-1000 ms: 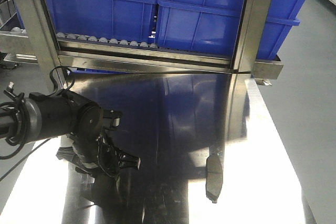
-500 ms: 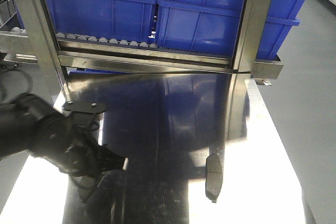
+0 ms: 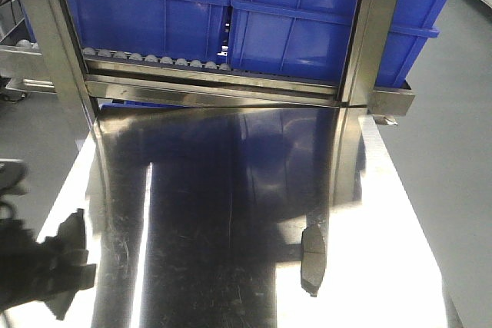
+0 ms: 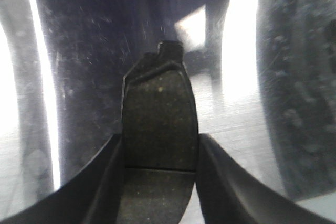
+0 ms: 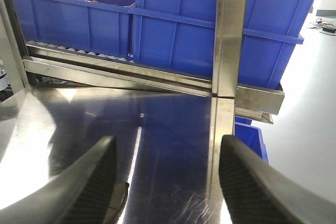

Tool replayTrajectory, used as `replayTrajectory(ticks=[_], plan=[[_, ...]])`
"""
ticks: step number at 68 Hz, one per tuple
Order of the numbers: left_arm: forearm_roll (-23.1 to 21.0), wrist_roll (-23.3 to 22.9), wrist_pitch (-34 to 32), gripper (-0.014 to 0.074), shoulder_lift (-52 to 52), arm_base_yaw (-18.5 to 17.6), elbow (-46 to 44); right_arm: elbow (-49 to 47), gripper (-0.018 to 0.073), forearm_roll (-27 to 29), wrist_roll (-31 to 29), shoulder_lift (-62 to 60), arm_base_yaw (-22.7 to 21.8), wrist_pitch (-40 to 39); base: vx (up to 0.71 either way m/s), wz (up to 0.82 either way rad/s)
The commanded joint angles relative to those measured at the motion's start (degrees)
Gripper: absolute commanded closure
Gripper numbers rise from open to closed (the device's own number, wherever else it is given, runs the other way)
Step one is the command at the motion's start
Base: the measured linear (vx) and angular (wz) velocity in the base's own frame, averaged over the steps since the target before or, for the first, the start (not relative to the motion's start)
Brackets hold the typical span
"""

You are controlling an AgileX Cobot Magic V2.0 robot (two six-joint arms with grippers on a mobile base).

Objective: Move and align brake pads A on conveyor
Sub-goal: 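Lift the held brake pad off the table with the left gripper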

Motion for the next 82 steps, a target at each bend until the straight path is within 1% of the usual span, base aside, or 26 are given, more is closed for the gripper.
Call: replayTrajectory(ticks=[1,6,13,25,31,39,50,82], plan=[[0.85,-0.59,-3.12,0.0603,-7.64,-0.2,0.84,-1.61,0.0148,-0.29,-0.08,0.69,0.0,-4.61,0.0,0.0],[0.85,-0.44,-3.38,0.0603,-13.2,-0.2,2.7,-1.61,0.0148,-0.29,-0.08,0.69,0.0,-4.61,0.0,0.0],[0.98,0.96,-3.3,0.0603,-19.55,-0.2,4.71,-1.61,0.0148,-0.29,-0.08,0.69,0.0,-4.61,0.0,0.0],[0.8,5.64,-3.18,0.0603,-29.99,-0.2,7.9,-1.61,0.0148,-0.29,-0.08,0.69,0.0,-4.61,0.0,0.0],[0.73,7.08,-3.22,0.0603,-33.89,-0.2,8.84,-1.61,0.0148,-0.29,-0.08,0.69,0.0,-4.61,0.0,0.0],[0.29,7.23,-3.01,0.0603,-38.22,-0.2,9.69,-1.61,0.0148,-0.29,-0.08,0.69,0.0,-4.61,0.0,0.0],[0.51,7.23,-2.41,0.0603,-40.62,-0.2,9.69,-1.61,0.0148,-0.29,-0.08,0.69,0.0,-4.61,0.0,0.0],[0.29,7.23,-2.34,0.0603,-40.63,-0.2,9.69,-1.61,0.0148,-0.29,-0.08,0.69,0.0,-5.06,0.0,0.0]])
